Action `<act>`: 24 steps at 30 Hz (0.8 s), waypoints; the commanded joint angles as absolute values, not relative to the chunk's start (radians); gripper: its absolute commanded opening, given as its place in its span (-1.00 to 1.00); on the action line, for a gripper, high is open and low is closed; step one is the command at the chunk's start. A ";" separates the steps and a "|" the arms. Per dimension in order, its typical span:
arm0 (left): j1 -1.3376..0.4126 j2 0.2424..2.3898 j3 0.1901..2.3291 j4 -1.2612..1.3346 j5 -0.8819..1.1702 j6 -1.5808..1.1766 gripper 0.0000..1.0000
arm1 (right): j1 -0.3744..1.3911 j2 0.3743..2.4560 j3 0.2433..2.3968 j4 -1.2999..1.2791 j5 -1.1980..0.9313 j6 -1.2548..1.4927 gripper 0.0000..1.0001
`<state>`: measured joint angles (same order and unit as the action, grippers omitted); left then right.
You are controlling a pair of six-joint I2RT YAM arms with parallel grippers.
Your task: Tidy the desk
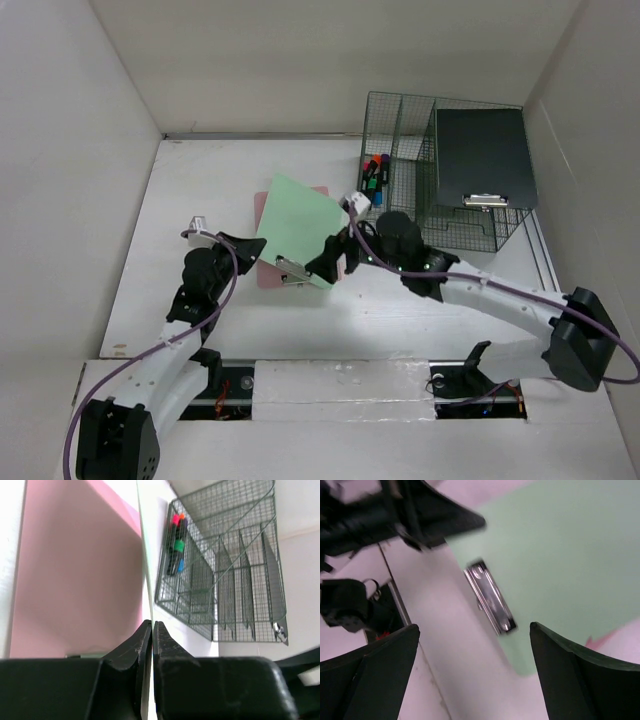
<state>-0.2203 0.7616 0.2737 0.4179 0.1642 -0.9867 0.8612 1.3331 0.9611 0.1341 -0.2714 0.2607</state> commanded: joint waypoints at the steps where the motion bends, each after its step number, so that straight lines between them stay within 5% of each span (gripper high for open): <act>1: -0.236 0.735 0.259 0.428 0.210 -1.008 -1.00 | 0.876 1.287 0.741 0.311 -0.108 0.540 0.94; 16: -0.284 0.761 0.267 0.449 0.273 -1.058 -1.00 | 0.862 1.258 0.432 0.579 0.044 0.900 1.00; 24: -0.284 0.772 0.285 0.466 0.342 -1.095 -1.00 | 0.781 1.410 0.394 0.810 -0.147 0.957 1.00</act>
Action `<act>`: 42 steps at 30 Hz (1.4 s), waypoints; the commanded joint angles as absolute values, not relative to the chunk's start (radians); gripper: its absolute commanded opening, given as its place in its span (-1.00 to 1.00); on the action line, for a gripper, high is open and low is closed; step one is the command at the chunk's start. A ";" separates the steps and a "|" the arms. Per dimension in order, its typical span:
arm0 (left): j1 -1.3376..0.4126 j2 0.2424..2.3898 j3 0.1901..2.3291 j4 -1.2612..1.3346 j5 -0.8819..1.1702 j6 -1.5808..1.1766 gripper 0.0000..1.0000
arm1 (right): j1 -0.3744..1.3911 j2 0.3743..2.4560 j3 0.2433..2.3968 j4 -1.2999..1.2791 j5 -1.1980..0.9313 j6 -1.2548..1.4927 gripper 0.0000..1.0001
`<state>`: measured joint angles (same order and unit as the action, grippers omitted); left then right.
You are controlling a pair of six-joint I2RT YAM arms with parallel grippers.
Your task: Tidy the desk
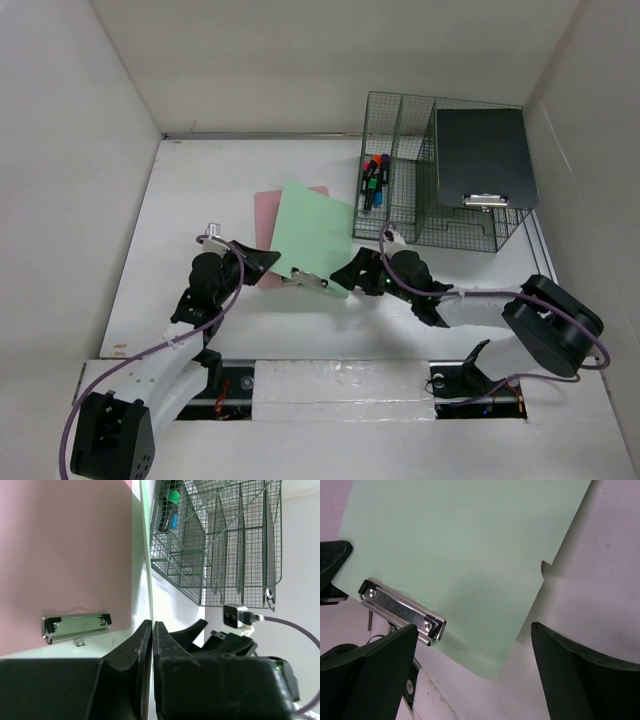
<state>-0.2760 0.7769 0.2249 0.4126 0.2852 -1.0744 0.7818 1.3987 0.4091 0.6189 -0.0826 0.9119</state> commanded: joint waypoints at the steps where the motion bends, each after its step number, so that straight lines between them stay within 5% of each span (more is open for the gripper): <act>1: -0.284 0.769 0.284 0.466 0.342 -1.095 -1.00 | 0.781 1.408 0.390 0.811 -0.146 0.957 1.00; 8: -0.284 0.755 0.278 0.474 0.362 -1.114 -1.00 | 0.772 1.449 0.377 0.851 -0.159 0.969 1.00; 21: -0.284 0.732 0.278 0.445 0.371 -1.111 -1.00 | 0.727 1.816 0.271 1.521 -0.319 1.161 1.00; 31: -0.284 0.724 0.287 0.377 0.367 -1.083 -1.00 | 0.739 1.964 0.365 1.786 -0.316 1.216 0.96; 42: -0.284 0.721 0.310 0.288 0.336 -1.019 -1.00 | 0.761 1.829 0.377 1.637 -0.269 1.109 -0.25</act>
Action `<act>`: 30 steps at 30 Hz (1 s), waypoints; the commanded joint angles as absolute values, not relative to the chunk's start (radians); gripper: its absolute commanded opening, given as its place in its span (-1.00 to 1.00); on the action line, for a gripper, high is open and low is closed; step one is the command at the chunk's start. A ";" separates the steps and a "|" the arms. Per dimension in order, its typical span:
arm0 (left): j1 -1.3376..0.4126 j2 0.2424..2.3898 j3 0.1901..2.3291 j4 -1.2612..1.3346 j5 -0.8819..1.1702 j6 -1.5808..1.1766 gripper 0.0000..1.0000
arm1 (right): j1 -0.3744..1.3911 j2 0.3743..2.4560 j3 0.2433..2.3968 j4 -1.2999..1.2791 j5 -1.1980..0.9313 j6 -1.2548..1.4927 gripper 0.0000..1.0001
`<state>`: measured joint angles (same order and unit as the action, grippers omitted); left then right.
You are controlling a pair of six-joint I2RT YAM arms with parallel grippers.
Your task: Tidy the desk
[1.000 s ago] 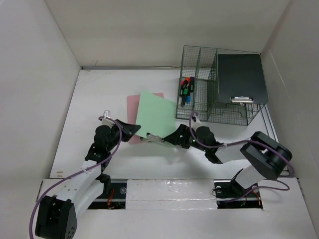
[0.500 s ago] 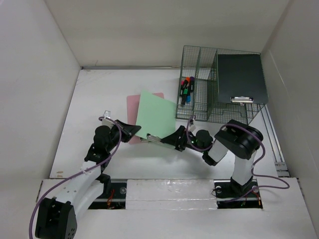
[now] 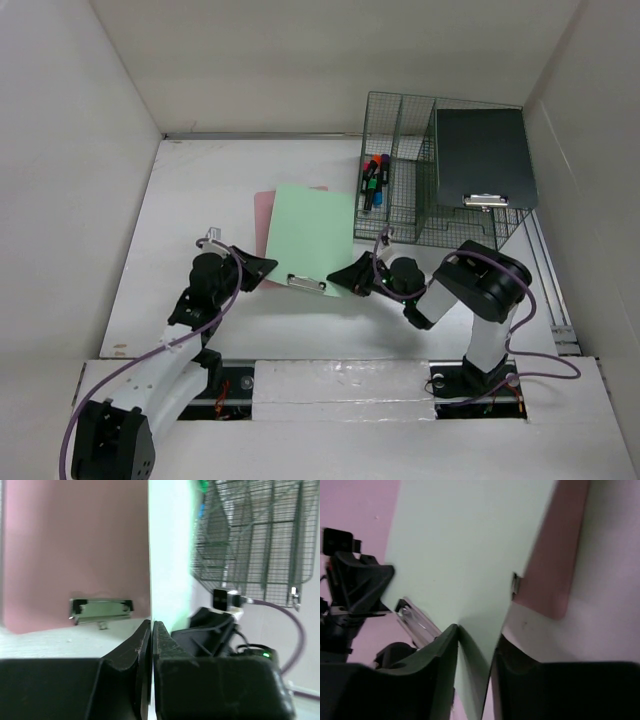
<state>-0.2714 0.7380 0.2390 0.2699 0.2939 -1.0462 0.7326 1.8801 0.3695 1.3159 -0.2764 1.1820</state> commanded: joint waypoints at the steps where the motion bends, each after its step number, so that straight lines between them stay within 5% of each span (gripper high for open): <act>1: -0.284 0.729 0.319 0.261 0.340 -0.997 -1.00 | 0.761 1.824 0.379 1.634 -0.270 1.108 -0.40; 9: -0.284 0.729 0.380 0.115 0.298 -0.882 -0.99 | 0.779 1.809 0.439 1.582 -0.342 1.080 -0.95; 16: -0.284 0.695 0.544 -0.034 0.203 -0.747 0.11 | 0.779 1.673 0.518 1.389 -0.383 1.008 -1.00; 23: -0.284 0.643 0.689 -0.054 0.140 -0.655 0.27 | 0.801 1.382 0.744 0.661 -0.301 0.654 -1.00; 30: -0.284 0.603 0.808 -0.044 0.180 -0.565 0.30 | 0.633 1.143 0.857 0.395 -0.373 0.511 -1.00</act>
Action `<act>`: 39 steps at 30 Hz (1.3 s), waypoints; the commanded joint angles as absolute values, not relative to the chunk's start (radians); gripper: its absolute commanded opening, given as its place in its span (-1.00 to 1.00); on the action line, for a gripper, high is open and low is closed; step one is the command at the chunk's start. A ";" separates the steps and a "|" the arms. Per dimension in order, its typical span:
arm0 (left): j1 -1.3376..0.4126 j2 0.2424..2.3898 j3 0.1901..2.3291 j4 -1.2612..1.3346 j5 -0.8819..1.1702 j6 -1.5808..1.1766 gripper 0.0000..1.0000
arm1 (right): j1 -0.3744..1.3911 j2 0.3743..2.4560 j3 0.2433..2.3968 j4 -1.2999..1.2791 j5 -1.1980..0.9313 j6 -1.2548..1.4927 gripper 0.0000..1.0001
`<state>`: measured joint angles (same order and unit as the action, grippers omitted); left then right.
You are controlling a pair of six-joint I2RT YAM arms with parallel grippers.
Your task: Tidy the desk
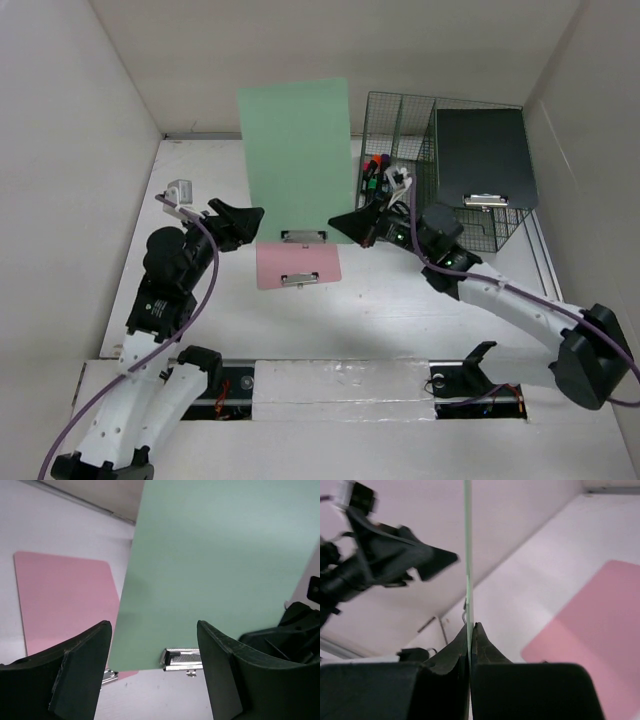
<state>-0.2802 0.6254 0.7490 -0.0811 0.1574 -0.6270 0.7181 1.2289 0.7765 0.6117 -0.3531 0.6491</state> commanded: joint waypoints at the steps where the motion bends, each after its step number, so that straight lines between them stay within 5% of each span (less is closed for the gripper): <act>1: -0.284 0.603 0.808 -0.044 0.179 -0.565 0.30 | 0.632 1.143 0.857 0.355 -0.373 0.511 -1.00; 10: -0.327 0.575 0.818 -0.008 0.184 -0.546 0.37 | 0.314 0.965 0.972 0.170 -0.514 0.515 -1.00; 21: -0.442 0.581 0.785 0.048 0.219 -0.542 0.42 | -0.320 0.917 1.123 -0.087 -0.935 0.529 -1.00; 30: -0.532 0.575 0.833 -0.021 0.215 -0.473 0.44 | -0.410 0.963 1.224 -0.372 -1.055 0.416 -1.00; 39: -0.630 0.540 0.844 -0.063 0.212 -0.443 0.46 | -0.460 0.894 1.278 -0.690 -0.856 0.267 -1.00</act>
